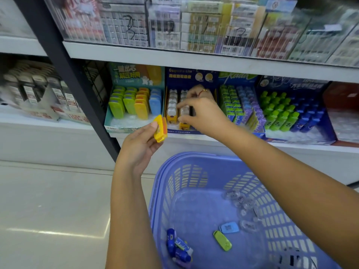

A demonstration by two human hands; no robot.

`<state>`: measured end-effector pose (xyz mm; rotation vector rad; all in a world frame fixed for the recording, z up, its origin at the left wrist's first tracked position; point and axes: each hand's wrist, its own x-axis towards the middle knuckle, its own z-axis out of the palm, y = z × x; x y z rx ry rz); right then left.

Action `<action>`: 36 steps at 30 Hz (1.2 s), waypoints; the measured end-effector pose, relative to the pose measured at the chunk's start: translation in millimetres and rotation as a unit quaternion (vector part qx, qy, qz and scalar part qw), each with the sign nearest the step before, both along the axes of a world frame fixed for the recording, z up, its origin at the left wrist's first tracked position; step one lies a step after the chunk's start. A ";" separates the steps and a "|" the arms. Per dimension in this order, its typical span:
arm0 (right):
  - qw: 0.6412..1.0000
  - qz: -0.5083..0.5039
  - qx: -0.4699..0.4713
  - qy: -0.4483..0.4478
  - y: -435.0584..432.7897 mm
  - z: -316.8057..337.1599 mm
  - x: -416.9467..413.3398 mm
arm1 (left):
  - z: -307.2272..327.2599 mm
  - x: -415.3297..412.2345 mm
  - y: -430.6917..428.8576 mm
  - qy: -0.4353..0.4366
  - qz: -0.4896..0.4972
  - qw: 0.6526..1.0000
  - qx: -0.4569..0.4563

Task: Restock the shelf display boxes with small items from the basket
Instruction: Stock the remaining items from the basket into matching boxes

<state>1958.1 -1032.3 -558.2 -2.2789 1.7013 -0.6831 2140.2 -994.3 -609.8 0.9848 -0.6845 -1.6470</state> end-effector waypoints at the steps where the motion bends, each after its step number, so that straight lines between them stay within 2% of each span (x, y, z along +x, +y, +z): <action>1: 0.996 0.024 0.052 -0.069 5.9 0.5 2.8 | 2.3 2.4 0.8 0.016 -0.001 1.000 0.003; 3: 0.955 0.111 0.194 -0.195 17.3 2.3 12.0 | 6.4 7.0 2.2 0.043 -0.014 0.999 0.009; 5: 0.907 0.177 0.253 -0.286 22.7 0.5 22.8 | 11.1 9.9 3.6 0.053 -0.035 0.998 0.014; 7: 0.896 0.194 0.237 -0.322 21.8 0.9 33.3 | 13.9 12.8 4.0 0.068 -0.035 0.997 0.020; 11: 0.900 0.177 0.198 -0.346 8.1 3.7 48.9 | 18.8 23.3 -1.2 0.074 0.015 0.997 0.001; 13: 0.902 0.133 0.155 -0.380 -2.6 5.1 54.5 | 19.1 27.0 -4.8 0.020 0.075 0.996 -0.033; 14: 0.917 0.105 0.121 -0.365 -8.6 5.1 57.1 | 17.2 28.7 -6.4 -0.067 0.117 0.989 -0.058; 15: 0.945 0.077 0.076 -0.308 -15.0 4.9 59.5 | 14.7 30.5 -8.1 -0.212 0.149 0.961 -0.095; 16: 0.974 0.057 0.029 -0.215 -21.1 3.5 61.4 | 11.0 31.3 -9.0 -0.378 0.152 0.902 -0.143; 17: 0.992 0.046 -0.006 -0.122 -26.8 1.6 63.8 | 6.1 31.1 -10.4 -0.497 0.127 0.838 -0.187; 18: 0.997 0.043 -0.022 -0.056 -30.8 -1.1 66.7 | 0.5 30.3 -12.5 -0.562 0.083 0.795 -0.211; 19: 0.998 0.048 -0.019 -0.021 -32.9 -4.5 70.5 | -4.9 29.1 -14.2 -0.592 0.040 0.776 -0.214; 21: 0.997 0.074 -0.003 0.002 -33.3 -13.0 77.8 | -13.0 27.0 -16.0 -0.615 0.006 0.762 -0.203; 32: 0.993 0.088 -0.021 0.078 -47.6 -25.6 90.8 | -16.6 30.1 -20.4 -0.631 0.003 0.750 -0.200; 36: 0.990 0.099 -0.063 0.084 -46.3 -23.3 90.7 | -17.6 30.7 -20.9 -0.634 0.008 0.746 -0.204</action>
